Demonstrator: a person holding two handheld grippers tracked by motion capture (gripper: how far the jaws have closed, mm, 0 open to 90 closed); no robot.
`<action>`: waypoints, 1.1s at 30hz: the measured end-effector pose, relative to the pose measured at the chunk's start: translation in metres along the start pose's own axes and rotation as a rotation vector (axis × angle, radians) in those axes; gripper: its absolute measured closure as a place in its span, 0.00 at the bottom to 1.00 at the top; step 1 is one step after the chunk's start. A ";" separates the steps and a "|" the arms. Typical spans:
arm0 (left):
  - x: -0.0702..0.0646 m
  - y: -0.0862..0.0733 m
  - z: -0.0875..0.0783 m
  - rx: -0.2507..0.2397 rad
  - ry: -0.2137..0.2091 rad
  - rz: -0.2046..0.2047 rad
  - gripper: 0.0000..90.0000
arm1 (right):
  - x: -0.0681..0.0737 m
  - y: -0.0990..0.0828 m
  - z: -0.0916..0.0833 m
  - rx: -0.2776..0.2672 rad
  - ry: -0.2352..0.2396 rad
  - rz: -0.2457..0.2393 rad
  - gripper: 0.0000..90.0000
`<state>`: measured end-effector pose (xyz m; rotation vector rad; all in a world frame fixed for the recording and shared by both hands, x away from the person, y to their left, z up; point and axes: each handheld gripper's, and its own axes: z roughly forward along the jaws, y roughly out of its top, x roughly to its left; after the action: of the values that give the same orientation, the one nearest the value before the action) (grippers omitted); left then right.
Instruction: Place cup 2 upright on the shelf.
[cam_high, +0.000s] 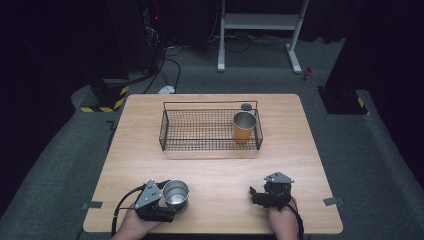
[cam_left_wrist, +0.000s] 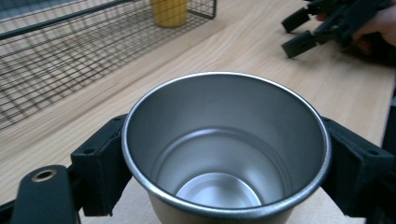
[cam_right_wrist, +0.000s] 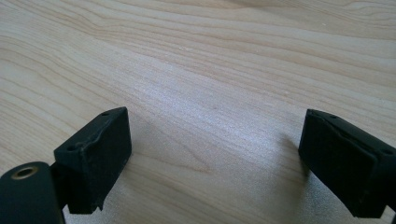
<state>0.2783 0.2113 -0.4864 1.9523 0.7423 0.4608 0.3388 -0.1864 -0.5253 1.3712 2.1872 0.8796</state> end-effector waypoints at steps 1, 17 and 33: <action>0.001 0.000 0.000 -0.003 0.001 -0.002 0.17 | 0.000 0.000 0.000 0.000 0.000 -0.001 0.10; 0.015 0.014 0.012 0.010 0.096 -0.040 0.17 | -0.001 0.001 0.001 0.002 0.016 -0.016 0.10; 0.038 0.060 0.008 -0.079 0.157 -0.114 0.17 | -0.002 0.002 0.002 0.000 0.024 -0.021 0.11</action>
<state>0.3293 0.2100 -0.4362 1.8049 0.9166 0.5703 0.3428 -0.1870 -0.5252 1.3415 2.2151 0.8926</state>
